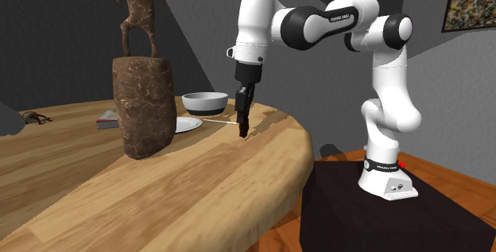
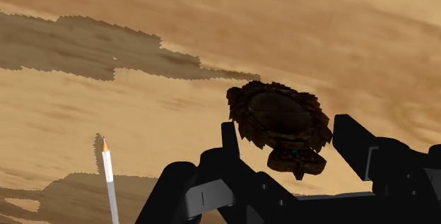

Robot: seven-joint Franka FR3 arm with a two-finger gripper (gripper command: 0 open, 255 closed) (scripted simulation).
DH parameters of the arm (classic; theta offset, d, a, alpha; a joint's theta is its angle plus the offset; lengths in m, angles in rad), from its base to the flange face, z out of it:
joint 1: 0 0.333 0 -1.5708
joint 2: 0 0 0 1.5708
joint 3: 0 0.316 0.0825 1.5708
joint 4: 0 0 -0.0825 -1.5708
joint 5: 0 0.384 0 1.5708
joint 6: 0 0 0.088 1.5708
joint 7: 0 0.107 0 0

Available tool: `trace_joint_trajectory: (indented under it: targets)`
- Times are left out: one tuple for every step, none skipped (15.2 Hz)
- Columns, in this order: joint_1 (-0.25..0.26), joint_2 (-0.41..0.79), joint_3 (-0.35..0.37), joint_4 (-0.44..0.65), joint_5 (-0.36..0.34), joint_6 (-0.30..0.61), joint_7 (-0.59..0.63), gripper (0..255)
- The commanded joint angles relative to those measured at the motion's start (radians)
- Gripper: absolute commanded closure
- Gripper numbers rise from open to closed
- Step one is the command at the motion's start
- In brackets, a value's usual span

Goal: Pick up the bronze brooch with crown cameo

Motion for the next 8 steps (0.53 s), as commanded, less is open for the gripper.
trace_joint_trajectory:
  targets:
    - [0.001,0.001,0.001,0.026,0.001,-0.026,-0.004,255]
    - [0.002,0.001,0.001,0.040,0.002,-0.039,-0.006,255]
    - [0.002,0.002,0.001,0.054,0.002,-0.053,-0.008,255]
    - [0.003,0.003,0.002,0.069,0.002,-0.066,-0.009,255]
    - [0.004,0.004,0.002,0.084,0.002,-0.080,-0.011,255]
    - [0.005,0.006,0.003,0.099,0.002,-0.094,-0.013,255]
    - [0.006,0.008,0.003,0.115,0.002,-0.108,-0.015,255]
    - [0.007,0.010,0.003,0.131,0.001,-0.122,-0.016,255]
